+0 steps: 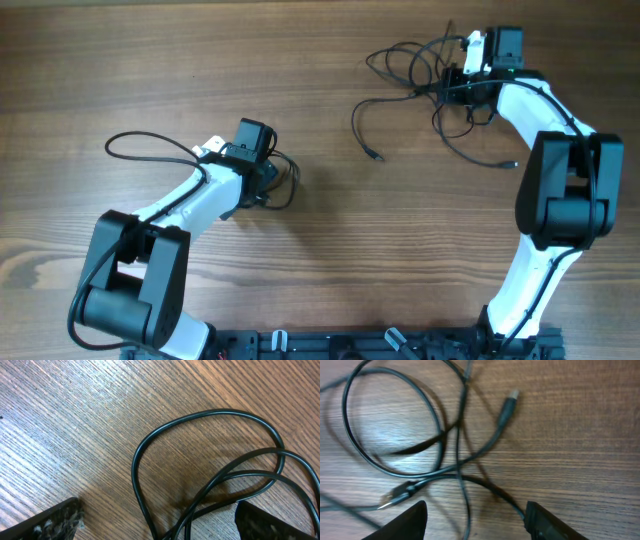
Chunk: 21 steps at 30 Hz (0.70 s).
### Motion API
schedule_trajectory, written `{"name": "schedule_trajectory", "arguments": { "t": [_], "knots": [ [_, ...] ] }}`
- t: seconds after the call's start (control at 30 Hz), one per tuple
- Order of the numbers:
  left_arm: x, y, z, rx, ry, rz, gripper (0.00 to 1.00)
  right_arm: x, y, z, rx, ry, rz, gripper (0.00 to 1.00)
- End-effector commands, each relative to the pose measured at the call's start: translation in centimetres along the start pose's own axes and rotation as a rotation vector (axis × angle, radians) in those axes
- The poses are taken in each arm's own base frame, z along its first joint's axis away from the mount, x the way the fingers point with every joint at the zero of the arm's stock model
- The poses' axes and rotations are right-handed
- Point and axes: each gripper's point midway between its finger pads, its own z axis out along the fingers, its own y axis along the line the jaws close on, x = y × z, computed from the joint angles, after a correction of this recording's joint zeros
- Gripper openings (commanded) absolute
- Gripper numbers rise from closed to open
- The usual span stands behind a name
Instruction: Untangle cables
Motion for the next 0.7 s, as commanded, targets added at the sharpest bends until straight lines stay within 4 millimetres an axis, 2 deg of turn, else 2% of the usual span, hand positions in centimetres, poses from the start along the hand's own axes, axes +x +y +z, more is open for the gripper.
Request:
{"name": "schedule_trajectory", "arguments": {
  "t": [0.0,0.2,0.3,0.37,0.47,0.6,0.67],
  "knots": [
    [3.2,1.0,1.9,-0.013,0.131,0.006,1.00,0.8,-0.7,1.5,0.038,0.015,-0.002,0.66],
    [3.2,1.0,1.9,-0.013,0.131,0.005,1.00,-0.7,-0.5,2.0,0.032,-0.052,-0.023,0.65],
    [3.2,1.0,1.9,-0.013,0.131,0.005,1.00,-0.1,-0.4,3.2,0.030,-0.041,-0.031,0.64],
    [3.2,1.0,1.9,-0.013,0.131,0.005,1.00,1.0,-0.3,4.3,0.028,-0.010,-0.039,0.63],
    [3.2,1.0,1.9,-0.012,0.131,0.005,1.00,2.7,-0.2,5.7,0.033,0.034,-0.050,0.54],
    [3.2,0.9,1.9,-0.011,0.135,0.005,1.00,4.7,-1.4,6.9,0.093,0.095,-0.060,0.32],
    [3.4,0.9,1.9,-0.006,0.142,0.005,1.00,5.5,-2.2,7.0,0.131,0.128,-0.122,0.21]
  ]
}}
